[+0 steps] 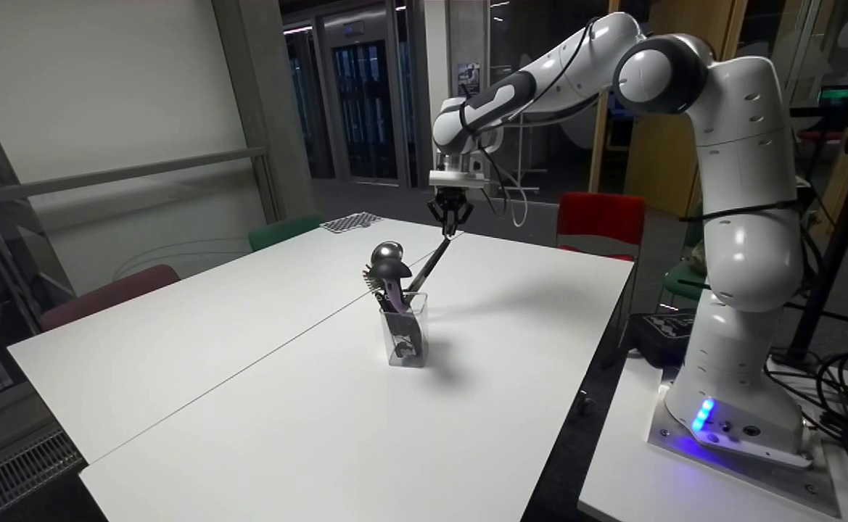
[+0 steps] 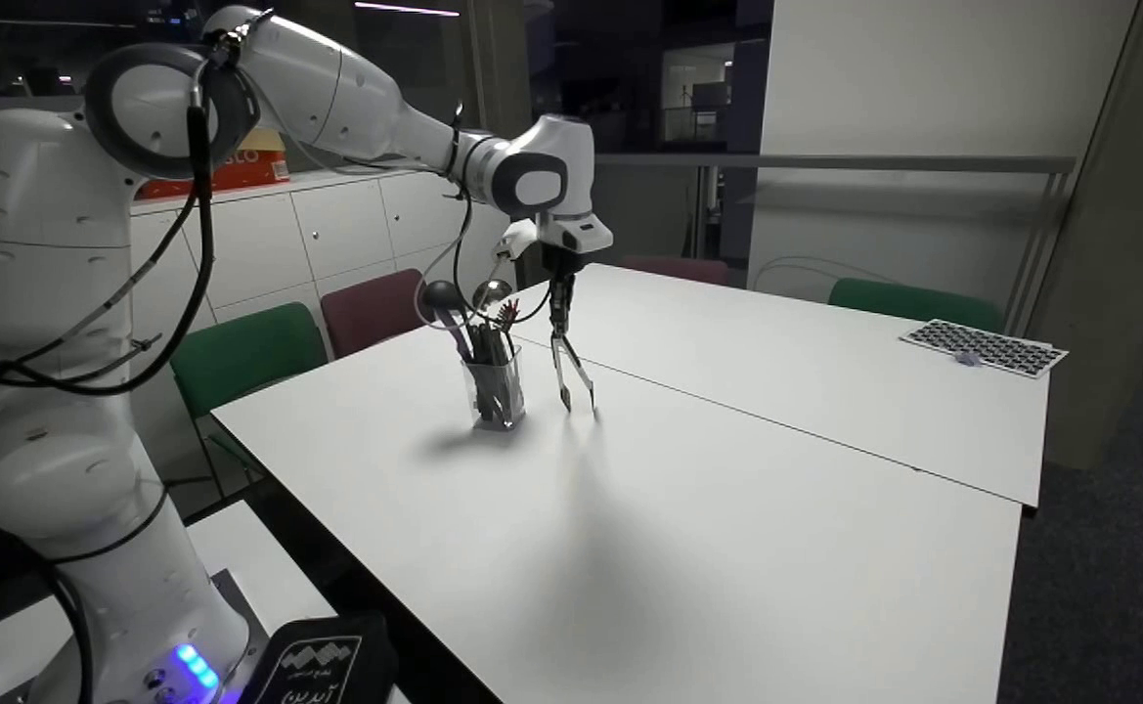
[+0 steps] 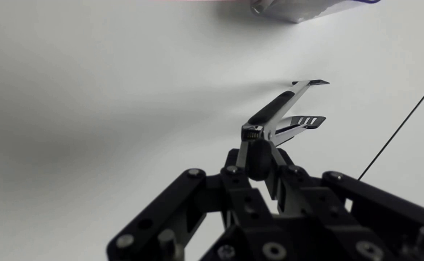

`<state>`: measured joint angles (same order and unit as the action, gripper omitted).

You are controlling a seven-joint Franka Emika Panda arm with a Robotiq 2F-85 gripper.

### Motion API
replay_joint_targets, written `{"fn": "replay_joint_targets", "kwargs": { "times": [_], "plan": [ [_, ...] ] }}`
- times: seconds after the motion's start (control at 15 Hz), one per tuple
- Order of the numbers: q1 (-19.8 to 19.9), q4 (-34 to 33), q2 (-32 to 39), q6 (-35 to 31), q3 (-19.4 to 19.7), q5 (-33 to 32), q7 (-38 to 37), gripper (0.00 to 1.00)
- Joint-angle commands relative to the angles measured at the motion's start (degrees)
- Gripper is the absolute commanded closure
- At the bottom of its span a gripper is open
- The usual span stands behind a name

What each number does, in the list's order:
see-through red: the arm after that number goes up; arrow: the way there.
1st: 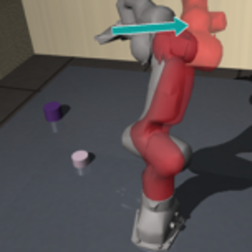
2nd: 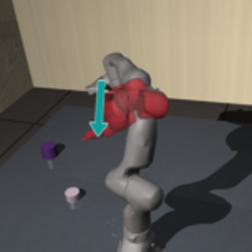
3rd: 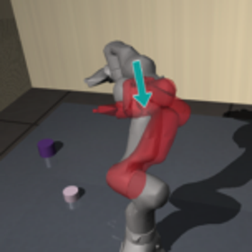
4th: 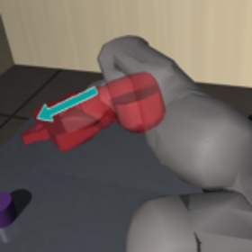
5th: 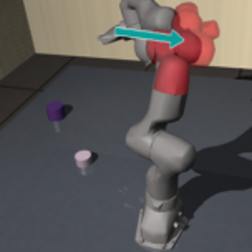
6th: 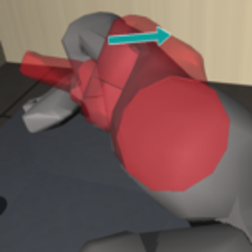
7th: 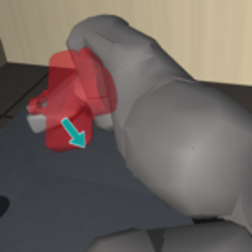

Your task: Remove two utensils from the utensil holder

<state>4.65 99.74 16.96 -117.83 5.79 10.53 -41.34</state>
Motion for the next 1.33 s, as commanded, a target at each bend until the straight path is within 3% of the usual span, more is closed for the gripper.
{"fn": "replay_joint_targets", "kwargs": {
  "times": [0.0, 0.87, 0.93, 1.27],
  "plan": [
    [-0.4, -0.1, 0.0, 0.2, 0.5, 0.2, 0.1, 0.86],
    [-0.4, -0.1, 0.0, 0.2, 0.5, 0.2, 0.1, 0.86],
    [-0.4, -0.1, 0.0, 0.2, 0.5, 0.2, 0.1, 0.97],
    [0.1, -1.5, 3.2, 5.6, 2.0, -1.1, -4.0, 0.97]
  ]
}}
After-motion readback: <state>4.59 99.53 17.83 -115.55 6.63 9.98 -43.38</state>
